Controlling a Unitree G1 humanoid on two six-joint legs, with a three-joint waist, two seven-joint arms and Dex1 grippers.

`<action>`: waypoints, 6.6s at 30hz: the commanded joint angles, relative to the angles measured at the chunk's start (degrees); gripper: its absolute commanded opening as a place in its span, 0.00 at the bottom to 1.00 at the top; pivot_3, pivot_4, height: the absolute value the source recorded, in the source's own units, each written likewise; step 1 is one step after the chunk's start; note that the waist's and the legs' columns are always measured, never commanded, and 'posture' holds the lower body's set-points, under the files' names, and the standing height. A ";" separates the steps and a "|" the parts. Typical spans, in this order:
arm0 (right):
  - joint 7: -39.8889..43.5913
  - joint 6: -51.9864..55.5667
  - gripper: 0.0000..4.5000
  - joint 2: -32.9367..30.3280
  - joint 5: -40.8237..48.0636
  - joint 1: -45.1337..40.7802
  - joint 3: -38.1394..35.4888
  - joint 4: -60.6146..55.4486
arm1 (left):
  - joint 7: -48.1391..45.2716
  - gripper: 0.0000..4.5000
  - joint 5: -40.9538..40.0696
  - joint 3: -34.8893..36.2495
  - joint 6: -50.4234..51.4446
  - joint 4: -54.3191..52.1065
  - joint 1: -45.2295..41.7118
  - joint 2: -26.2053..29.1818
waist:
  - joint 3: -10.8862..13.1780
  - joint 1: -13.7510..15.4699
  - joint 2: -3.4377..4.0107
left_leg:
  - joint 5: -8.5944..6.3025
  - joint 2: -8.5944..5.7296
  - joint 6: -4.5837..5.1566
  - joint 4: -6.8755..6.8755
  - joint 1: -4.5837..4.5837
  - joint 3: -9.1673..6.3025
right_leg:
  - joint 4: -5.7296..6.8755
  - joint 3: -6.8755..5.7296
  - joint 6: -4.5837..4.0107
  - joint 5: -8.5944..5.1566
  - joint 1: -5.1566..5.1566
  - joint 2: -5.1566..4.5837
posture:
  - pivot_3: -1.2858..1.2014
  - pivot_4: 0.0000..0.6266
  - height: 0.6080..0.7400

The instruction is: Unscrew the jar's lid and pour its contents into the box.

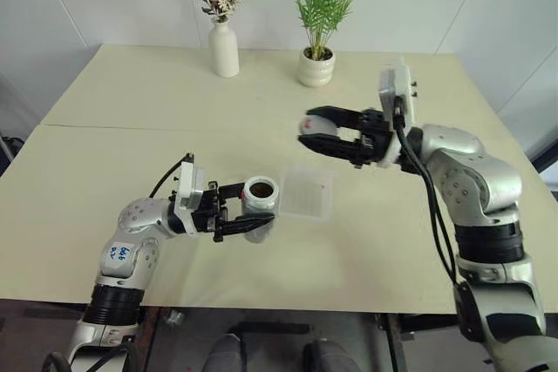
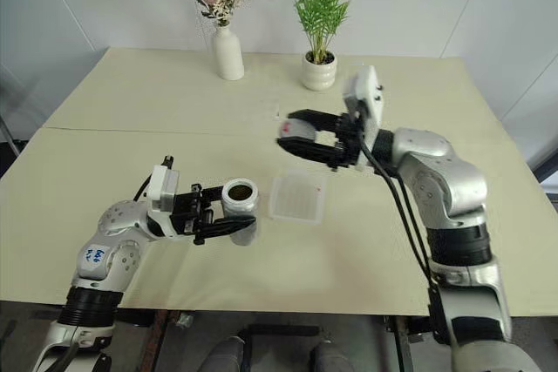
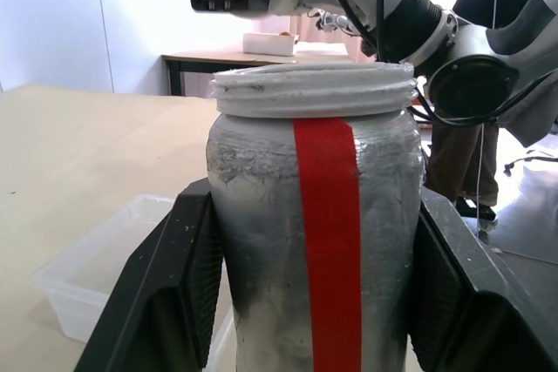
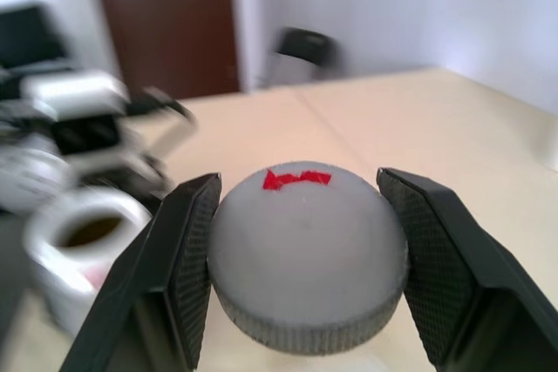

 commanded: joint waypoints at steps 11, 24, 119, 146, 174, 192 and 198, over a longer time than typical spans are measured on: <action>-11.41 -13.93 0.56 -4.17 -7.98 24.01 -14.98 5.78 | 2.60 0.56 -0.96 2.83 -0.04 -0.86 -1.25 0.03 | 0.00 -0.25 0.01 | 0.00 0.03 -0.01 0.06 0.13 0.21 | 0.10 0.27 0.04 0.01 0.03 0.09 | 0.52 0.24 1.00; -18.10 -23.17 0.56 3.46 -10.31 29.10 -16.21 16.42 | 3.96 0.56 -1.50 4.29 -0.41 0.94 -3.59 -1.45 | 0.00 -0.31 0.01 | 0.00 0.03 0.00 0.09 0.27 0.41 | 0.11 0.63 0.18 0.09 0.08 0.17 | 0.52 0.24 1.00; -9.76 -4.79 1.00 -8.06 2.02 25.74 -13.47 -11.56 | 18.69 0.56 87.25 -51.04 -59.81 55.71 -76.34 -8.35 | 0.13 -0.11 -0.14 | -0.63 0.14 0.61 0.92 -0.16 2.22 | 0.27 2.76 0.91 0.25 -0.91 0.49 | 0.52 0.24 1.00; -7.77 -6.22 1.00 -6.64 0.63 20.85 -10.17 -5.23 | 7.10 0.56 58.13 -27.51 -49.55 64.14 -67.60 -5.85 | 0.15 -0.43 -0.17 | -0.60 0.18 0.63 1.30 -0.03 2.29 | 1.10 2.84 0.94 0.24 -0.98 0.54 | 0.52 0.24 1.00; -9.81 -0.63 1.00 -8.02 2.90 28.26 -11.63 -12.75 | 51.77 0.56 27.11 10.79 1.85 -1.53 -5.74 -14.73 | 0.12 -1.03 -0.21 | -0.57 0.30 0.81 2.15 0.81 2.07 | 1.30 2.75 1.07 0.58 0.18 0.64 | 0.52 0.24 1.00; -7.47 -6.04 1.00 -4.15 -0.38 21.00 -6.90 -4.55 | 48.24 0.56 54.68 -7.85 -15.30 7.92 -22.39 6.15 | 0.12 -0.52 -0.26 | -0.65 0.29 0.80 1.42 0.40 2.12 | 0.40 2.72 1.09 0.70 -0.15 0.63 | 0.52 0.24 1.00; -7.37 -7.87 1.00 -1.29 -1.07 19.39 -6.71 -0.77 | 35.85 0.56 71.20 -28.29 -38.45 31.31 -52.70 10.94 | 0.10 0.10 -0.27 | -0.78 0.24 0.91 1.25 0.17 2.29 | -0.25 2.72 1.18 0.81 -0.16 0.56 | 0.52 0.24 1.00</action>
